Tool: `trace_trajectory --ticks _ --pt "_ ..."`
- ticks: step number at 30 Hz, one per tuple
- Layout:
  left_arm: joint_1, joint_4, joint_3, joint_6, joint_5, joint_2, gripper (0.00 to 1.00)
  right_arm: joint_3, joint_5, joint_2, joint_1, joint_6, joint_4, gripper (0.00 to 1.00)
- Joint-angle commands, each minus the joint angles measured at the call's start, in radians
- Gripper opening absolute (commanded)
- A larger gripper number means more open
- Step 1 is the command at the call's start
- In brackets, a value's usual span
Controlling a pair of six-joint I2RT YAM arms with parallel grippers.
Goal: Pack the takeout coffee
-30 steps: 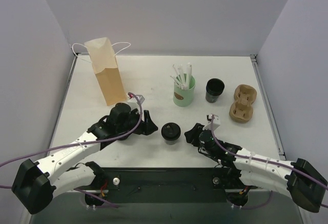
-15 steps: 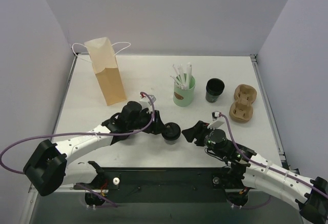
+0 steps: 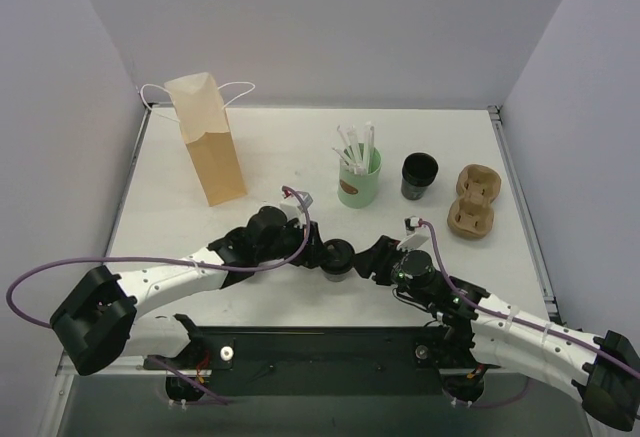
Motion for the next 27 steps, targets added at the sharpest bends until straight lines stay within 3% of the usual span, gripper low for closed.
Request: trace_trajectory --ticks 1,17,27 --pt "-0.038 0.050 -0.037 -0.024 -0.082 -0.005 0.64 -0.018 -0.029 0.006 0.003 0.030 0.118 0.50" --pt "-0.121 0.082 -0.131 -0.165 -0.241 -0.057 0.61 -0.110 0.038 -0.019 0.020 0.068 0.179 0.42" --pt "-0.120 -0.031 -0.010 -0.154 -0.215 -0.094 0.63 -0.035 0.041 -0.055 0.017 -0.009 0.084 0.42"
